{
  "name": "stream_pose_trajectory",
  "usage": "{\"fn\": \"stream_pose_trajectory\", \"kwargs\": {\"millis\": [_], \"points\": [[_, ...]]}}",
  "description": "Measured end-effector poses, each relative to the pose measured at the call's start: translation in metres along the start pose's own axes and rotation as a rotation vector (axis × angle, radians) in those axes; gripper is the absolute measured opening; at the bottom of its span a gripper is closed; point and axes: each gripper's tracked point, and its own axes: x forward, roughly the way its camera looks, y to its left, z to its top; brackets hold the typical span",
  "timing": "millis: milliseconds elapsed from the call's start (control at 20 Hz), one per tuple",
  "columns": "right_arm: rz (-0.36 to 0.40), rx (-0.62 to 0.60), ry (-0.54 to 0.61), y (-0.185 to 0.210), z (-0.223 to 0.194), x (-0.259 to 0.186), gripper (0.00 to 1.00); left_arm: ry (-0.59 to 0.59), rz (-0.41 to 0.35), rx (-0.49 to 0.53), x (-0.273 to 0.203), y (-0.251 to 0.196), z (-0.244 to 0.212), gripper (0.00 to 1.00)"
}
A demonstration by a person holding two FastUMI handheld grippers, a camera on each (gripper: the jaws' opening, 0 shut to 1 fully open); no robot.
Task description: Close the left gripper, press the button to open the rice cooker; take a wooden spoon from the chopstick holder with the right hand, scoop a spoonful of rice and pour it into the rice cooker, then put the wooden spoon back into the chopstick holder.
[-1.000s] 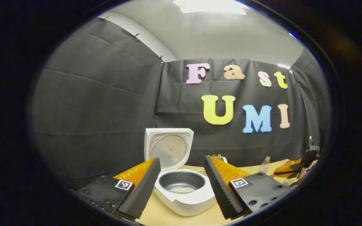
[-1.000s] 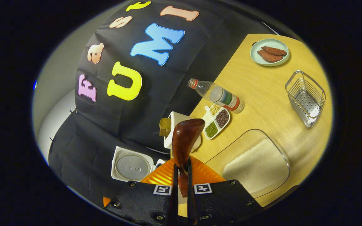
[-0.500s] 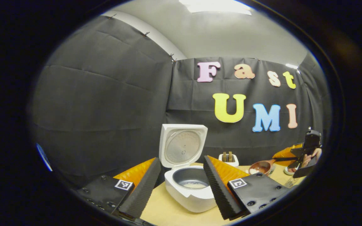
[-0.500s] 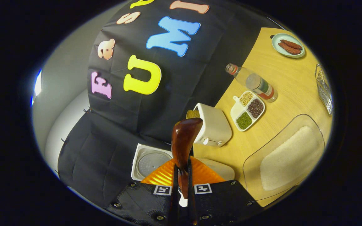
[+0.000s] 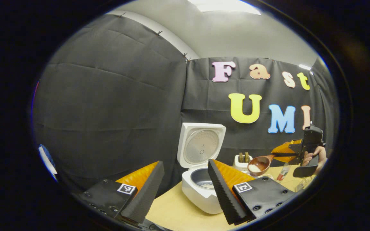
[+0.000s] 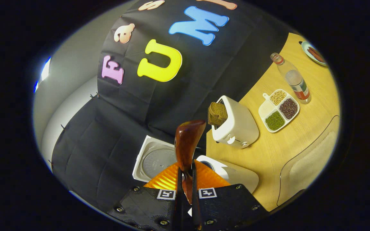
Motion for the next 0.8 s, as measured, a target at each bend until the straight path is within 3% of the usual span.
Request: {"fn": "stream_pose_trajectory", "kwargs": {"millis": [500,800], "points": [[-0.027,-0.257,0.076,0.01,-0.038,0.08,0.11,0.026,0.067,0.002,-0.008,0.03,-0.017,0.95],[-0.068,-0.508,0.116,0.008,-0.065,0.111,0.12,0.029,0.082,0.013,-0.013,0.04,-0.018,0.95]]}}
